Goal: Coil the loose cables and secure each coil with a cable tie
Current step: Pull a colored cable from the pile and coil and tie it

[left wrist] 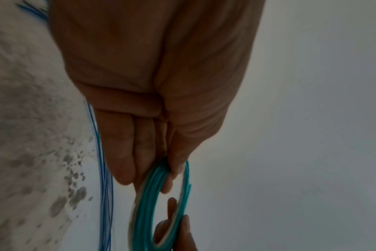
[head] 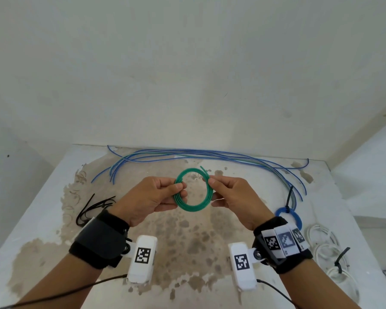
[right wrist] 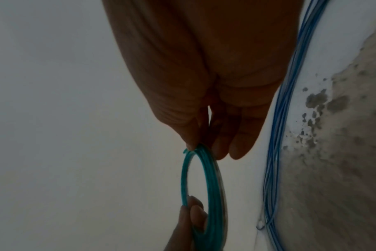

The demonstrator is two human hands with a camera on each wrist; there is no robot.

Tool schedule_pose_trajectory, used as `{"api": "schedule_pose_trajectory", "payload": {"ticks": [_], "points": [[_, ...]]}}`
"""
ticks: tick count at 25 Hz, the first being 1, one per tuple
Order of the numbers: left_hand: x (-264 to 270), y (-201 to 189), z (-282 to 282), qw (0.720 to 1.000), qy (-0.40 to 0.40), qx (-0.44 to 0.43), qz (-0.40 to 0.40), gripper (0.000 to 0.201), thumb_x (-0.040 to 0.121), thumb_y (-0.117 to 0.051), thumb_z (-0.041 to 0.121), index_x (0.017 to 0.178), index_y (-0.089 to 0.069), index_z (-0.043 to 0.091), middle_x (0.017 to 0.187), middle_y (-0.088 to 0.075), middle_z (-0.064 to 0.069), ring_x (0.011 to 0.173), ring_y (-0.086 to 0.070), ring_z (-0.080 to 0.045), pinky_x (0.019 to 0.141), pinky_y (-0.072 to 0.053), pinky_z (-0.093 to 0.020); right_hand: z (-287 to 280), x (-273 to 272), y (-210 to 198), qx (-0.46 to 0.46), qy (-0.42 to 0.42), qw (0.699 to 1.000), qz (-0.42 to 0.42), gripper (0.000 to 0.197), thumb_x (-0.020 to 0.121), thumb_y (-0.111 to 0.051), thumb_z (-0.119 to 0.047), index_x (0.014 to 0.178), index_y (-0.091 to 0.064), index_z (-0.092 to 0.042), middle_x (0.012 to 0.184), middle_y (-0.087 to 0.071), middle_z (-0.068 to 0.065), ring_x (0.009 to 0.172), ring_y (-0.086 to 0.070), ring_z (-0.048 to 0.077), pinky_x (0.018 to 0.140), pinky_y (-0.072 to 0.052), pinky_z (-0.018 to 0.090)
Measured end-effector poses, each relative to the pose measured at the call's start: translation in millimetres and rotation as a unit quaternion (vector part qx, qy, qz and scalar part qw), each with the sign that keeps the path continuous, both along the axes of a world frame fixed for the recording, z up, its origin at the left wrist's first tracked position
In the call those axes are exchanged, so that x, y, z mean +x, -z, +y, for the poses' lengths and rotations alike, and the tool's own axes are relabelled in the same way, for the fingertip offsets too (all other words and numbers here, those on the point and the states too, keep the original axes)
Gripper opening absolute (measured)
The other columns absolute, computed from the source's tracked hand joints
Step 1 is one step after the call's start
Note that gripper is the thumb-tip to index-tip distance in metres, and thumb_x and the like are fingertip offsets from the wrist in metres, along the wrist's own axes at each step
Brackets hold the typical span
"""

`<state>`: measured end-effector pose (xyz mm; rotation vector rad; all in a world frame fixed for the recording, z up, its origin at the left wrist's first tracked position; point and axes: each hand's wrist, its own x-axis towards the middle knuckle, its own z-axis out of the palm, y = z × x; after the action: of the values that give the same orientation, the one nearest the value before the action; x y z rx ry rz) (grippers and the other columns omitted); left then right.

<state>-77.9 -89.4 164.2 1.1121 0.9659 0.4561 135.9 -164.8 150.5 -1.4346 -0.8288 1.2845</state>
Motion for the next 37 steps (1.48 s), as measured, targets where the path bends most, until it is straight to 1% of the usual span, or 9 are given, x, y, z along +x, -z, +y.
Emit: {"api": "schedule_pose_trajectory", "payload": {"ticks": [3, 5, 10, 16, 20, 24, 29, 34, 37], "points": [[3, 9, 5, 0.989, -0.12, -0.043, -0.07, 0.016, 0.097, -0.059, 0.022, 0.105, -0.071, 0.014, 0.096, -0.076, -0.001, 0.089, -0.074, -0.011, 0.072, -0.059, -0.021, 2, 2, 1, 0.031, 0.058, 0.987, 0.147, 0.017, 0.104, -0.053, -0.017, 0.107, -0.068, -0.012, 0.093, -0.074, 0.002, 0.085, -0.072, 0.014, 0.072, -0.058, 0.026], [5, 12, 9, 0.968, -0.196, -0.092, -0.124, 0.016, 0.101, -0.054, 0.018, 0.103, -0.069, 0.014, 0.089, -0.076, 0.002, 0.081, -0.074, -0.007, 0.068, -0.059, -0.02, 0, -2, -1, 0.055, 0.055, 0.969, 0.234, 0.012, 0.103, -0.051, -0.018, 0.103, -0.062, -0.013, 0.089, -0.072, 0.002, 0.087, -0.073, 0.015, 0.072, -0.059, 0.025], [9, 4, 24, 0.946, -0.264, -0.105, -0.159, 0.019, 0.102, -0.052, 0.019, 0.094, -0.068, 0.015, 0.083, -0.077, 0.004, 0.08, -0.074, -0.005, 0.073, -0.057, -0.022, -9, -20, 3, 0.07, 0.007, 0.965, 0.251, 0.019, 0.089, -0.057, -0.022, 0.104, -0.057, -0.011, 0.079, -0.069, 0.002, 0.091, -0.073, 0.016, 0.075, -0.057, 0.025], [15, 1, 30, 0.931, -0.312, -0.096, -0.167, 0.019, 0.103, -0.052, 0.017, 0.093, -0.068, 0.012, 0.082, -0.077, 0.002, 0.077, -0.075, -0.008, 0.067, -0.06, -0.021, -15, -22, 7, 0.103, 0.018, 0.957, 0.27, 0.034, 0.077, -0.069, -0.029, 0.102, -0.055, -0.01, 0.078, -0.069, 0.004, 0.099, -0.073, 0.019, 0.08, -0.059, 0.027], [16, 0, 20, 0.953, -0.255, -0.07, -0.145, 0.018, 0.102, -0.053, 0.02, 0.098, -0.07, 0.015, 0.09, -0.076, 0.003, 0.09, -0.074, -0.009, 0.076, -0.059, -0.023, -12, -11, 4, 0.098, 0.074, 0.957, 0.264, 0.02, 0.088, -0.062, -0.024, 0.104, -0.059, -0.012, 0.076, -0.068, 0.001, 0.084, -0.071, 0.014, 0.068, -0.058, 0.023], [18, 2, -5, 0.988, -0.13, -0.025, -0.084, 0.02, 0.097, -0.058, 0.022, 0.108, -0.07, 0.011, 0.098, -0.077, -0.002, 0.091, -0.073, -0.011, 0.079, -0.06, -0.023, 3, 18, -4, 0.078, 0.12, 0.977, 0.159, 0.018, 0.104, -0.051, -0.016, 0.115, -0.065, -0.014, 0.078, -0.067, -0.005, 0.084, -0.068, 0.016, 0.062, -0.052, 0.02], [20, -2, -16, 0.997, -0.068, -0.007, -0.026, 0.021, 0.095, -0.062, 0.023, 0.11, -0.071, 0.013, 0.104, -0.077, -0.004, 0.094, -0.074, -0.013, 0.076, -0.06, -0.025, 17, 21, -11, 0.072, 0.104, 0.99, 0.067, 0.016, 0.099, -0.063, -0.016, 0.115, -0.066, -0.014, 0.081, -0.069, -0.004, 0.081, -0.072, 0.017, 0.065, -0.054, 0.026], [17, -12, -17, 0.999, -0.03, 0.013, 0.012, 0.02, 0.097, -0.061, 0.024, 0.112, -0.071, 0.016, 0.105, -0.077, -0.001, 0.099, -0.074, -0.013, 0.069, -0.059, -0.026, 18, 18, -14, 0.061, 0.072, 0.995, 0.037, 0.012, 0.097, -0.067, -0.014, 0.108, -0.069, -0.014, 0.083, -0.071, -0.001, 0.079, -0.072, 0.015, 0.072, -0.058, 0.034], [14, -14, -14, 0.999, 0.014, 0.02, 0.042, 0.022, 0.097, -0.062, 0.027, 0.113, -0.072, 0.016, 0.105, -0.077, -0.001, 0.101, -0.073, -0.014, 0.076, -0.059, -0.03, 16, 15, -13, 0.049, 0.044, 0.998, 0.016, 0.011, 0.097, -0.067, -0.013, 0.105, -0.074, -0.015, 0.091, -0.069, 0.013, 0.08, -0.07, 0.014, 0.074, -0.06, 0.034]]}}
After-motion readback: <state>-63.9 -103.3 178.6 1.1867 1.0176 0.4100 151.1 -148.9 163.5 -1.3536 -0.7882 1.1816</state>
